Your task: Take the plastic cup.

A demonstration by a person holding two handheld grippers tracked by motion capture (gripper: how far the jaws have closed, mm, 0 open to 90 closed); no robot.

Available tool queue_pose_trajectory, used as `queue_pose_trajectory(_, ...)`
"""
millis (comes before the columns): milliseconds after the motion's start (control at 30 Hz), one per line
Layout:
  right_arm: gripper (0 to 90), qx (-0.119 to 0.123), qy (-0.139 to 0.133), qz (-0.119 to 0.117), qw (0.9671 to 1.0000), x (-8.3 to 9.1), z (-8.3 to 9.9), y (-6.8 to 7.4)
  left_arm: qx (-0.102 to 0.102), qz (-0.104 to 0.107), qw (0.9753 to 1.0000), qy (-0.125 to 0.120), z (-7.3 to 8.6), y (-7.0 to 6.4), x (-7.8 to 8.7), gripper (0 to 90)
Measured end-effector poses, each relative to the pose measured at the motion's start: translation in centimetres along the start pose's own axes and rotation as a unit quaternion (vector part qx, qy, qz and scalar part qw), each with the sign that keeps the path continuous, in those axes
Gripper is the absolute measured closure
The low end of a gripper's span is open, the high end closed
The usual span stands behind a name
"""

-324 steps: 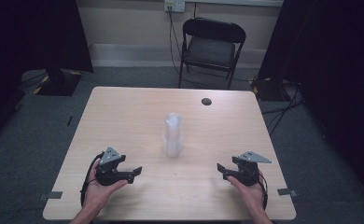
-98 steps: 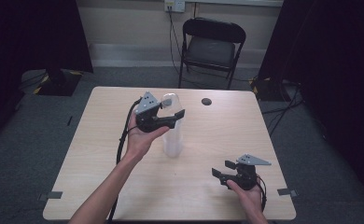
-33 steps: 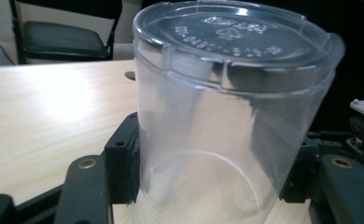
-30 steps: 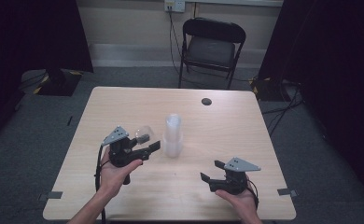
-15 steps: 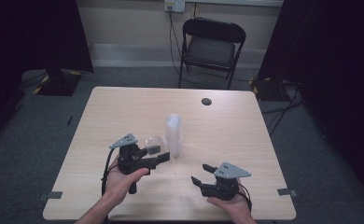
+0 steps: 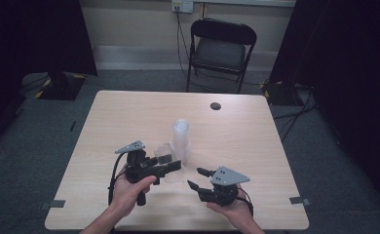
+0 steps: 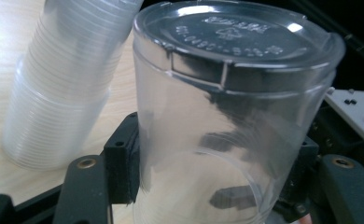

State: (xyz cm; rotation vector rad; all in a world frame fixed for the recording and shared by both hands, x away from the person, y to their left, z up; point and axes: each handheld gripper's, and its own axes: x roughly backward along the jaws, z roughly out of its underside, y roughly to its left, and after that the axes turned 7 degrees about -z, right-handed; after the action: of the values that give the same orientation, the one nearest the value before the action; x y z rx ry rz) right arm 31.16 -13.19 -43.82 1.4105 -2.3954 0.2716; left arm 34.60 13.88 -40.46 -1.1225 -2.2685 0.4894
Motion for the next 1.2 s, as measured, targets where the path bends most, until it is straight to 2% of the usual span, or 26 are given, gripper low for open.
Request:
queue_pose_trajectory(133,50.9,0.008,-0.016,-0.001,0.9999,-0.7,-0.1,0.2,0.005,0.005,0.9999,0.007,0.2,-0.1,-0.1,38.6)
queue_pose_trajectory(267,52.9,0.019,-0.028,-0.002,0.9994,-0.7,-0.2,0.5,0.018,0.015,0.9997,0.008,0.2,0.0,-0.2,38.9)
queue_pose_trajectory(467,56.8,0.032,-0.056,0.0,0.9979,-0.2,-0.6,0.7,0.062,0.039,0.9973,0.005,0.2,0.5,-0.2,39.7)
queue_pose_trajectory(633,60.5,0.044,-0.075,0.003,0.9962,-0.2,-0.9,0.8,0.079,0.055,0.9953,0.009,0.4,0.1,-0.3,39.9)
queue_pose_trajectory(733,62.4,0.052,-0.092,0.005,0.9944,-0.3,-1.1,1.0,0.082,0.065,0.9945,0.008,0.5,-0.4,-0.4,39.8)
queue_pose_trajectory(1067,67.1,0.078,-0.112,0.018,0.9905,-0.7,-1.9,1.5,0.082,0.08,0.9934,0.01,0.6,-1.2,-0.6,40.1)
queue_pose_trajectory(1200,68.3,0.075,-0.121,0.015,0.9897,-1.0,-1.6,1.6,0.082,0.082,0.9931,0.015,0.9,-1.6,-0.8,40.1)
